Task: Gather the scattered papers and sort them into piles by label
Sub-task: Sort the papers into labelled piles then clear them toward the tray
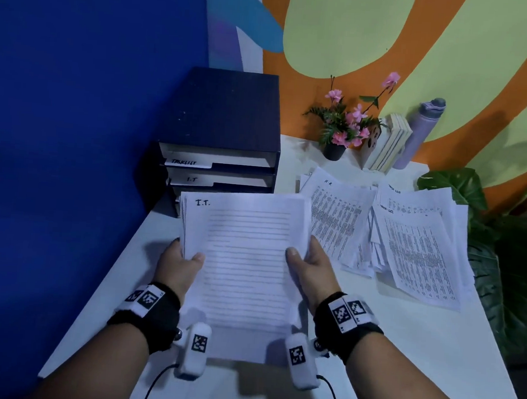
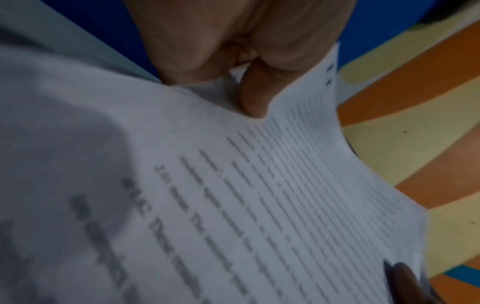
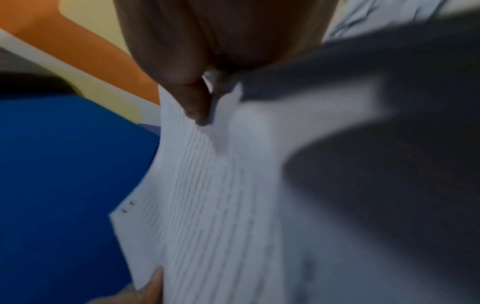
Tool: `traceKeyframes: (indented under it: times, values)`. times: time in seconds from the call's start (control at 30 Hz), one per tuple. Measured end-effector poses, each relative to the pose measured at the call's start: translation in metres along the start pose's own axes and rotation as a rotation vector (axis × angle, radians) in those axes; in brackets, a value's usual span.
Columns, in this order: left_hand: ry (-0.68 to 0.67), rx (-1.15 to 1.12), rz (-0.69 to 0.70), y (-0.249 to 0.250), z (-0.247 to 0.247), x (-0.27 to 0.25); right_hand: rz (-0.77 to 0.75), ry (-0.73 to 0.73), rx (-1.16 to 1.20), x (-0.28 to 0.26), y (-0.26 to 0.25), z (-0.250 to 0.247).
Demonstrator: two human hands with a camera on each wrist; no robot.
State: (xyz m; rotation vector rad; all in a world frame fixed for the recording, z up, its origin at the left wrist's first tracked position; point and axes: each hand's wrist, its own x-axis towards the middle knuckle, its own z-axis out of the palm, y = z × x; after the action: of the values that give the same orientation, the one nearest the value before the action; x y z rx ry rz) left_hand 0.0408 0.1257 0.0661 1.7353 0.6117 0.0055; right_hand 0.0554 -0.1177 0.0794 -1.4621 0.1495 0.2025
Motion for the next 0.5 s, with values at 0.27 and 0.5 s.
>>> traceKeyframes:
  times: [0.27,0.5]
  values:
    - [-0.117,-0.076,-0.198,-0.018,-0.058,0.012,0.203,-0.008,-0.137,0.074,0.025,0.059]
    - [-0.326,-0.147,-0.237,-0.014,-0.087,0.003,0.314,0.159,-0.164,0.12,-0.001,0.066]
